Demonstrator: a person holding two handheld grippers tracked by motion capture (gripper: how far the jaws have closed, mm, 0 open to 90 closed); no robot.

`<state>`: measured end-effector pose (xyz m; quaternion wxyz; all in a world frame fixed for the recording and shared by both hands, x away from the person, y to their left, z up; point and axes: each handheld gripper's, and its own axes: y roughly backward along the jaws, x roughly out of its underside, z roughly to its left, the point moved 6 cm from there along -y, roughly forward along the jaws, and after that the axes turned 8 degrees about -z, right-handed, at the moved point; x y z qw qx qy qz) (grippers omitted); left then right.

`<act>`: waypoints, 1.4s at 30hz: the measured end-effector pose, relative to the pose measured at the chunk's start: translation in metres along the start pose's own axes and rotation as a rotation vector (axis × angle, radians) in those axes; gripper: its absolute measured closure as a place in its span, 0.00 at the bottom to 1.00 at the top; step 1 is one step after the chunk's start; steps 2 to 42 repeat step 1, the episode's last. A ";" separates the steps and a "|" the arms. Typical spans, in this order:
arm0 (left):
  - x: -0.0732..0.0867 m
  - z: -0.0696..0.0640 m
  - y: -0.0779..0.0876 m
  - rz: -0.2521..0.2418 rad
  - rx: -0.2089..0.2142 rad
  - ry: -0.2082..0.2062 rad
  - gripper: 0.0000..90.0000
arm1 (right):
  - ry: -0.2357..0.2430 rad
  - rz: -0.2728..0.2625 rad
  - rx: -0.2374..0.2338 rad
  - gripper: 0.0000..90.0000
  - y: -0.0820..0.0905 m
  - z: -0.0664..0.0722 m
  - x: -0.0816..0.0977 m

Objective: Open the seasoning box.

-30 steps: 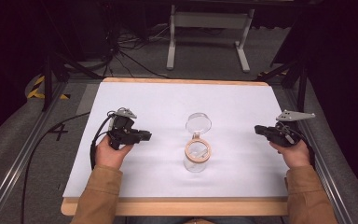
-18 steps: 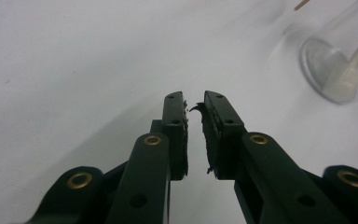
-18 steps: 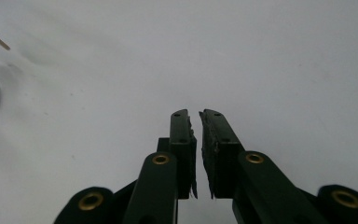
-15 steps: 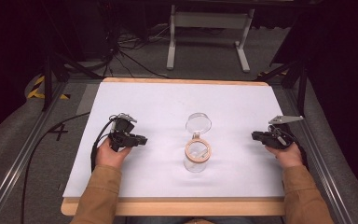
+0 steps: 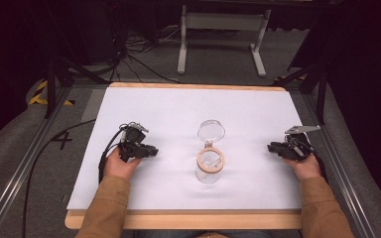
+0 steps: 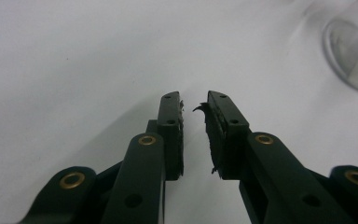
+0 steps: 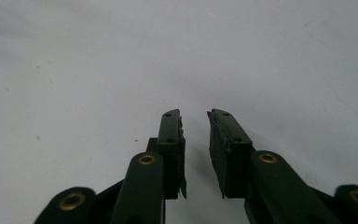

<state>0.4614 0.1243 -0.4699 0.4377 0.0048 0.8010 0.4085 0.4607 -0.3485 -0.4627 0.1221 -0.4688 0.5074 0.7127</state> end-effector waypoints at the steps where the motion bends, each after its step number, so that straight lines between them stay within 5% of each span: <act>1: -0.002 -0.001 0.001 -0.016 0.012 0.005 0.82 | -0.024 -0.025 -0.006 0.72 0.001 0.001 -0.003; 42: -0.002 -0.001 0.001 -0.016 0.012 0.005 0.82 | -0.024 -0.025 -0.006 0.72 0.001 0.001 -0.003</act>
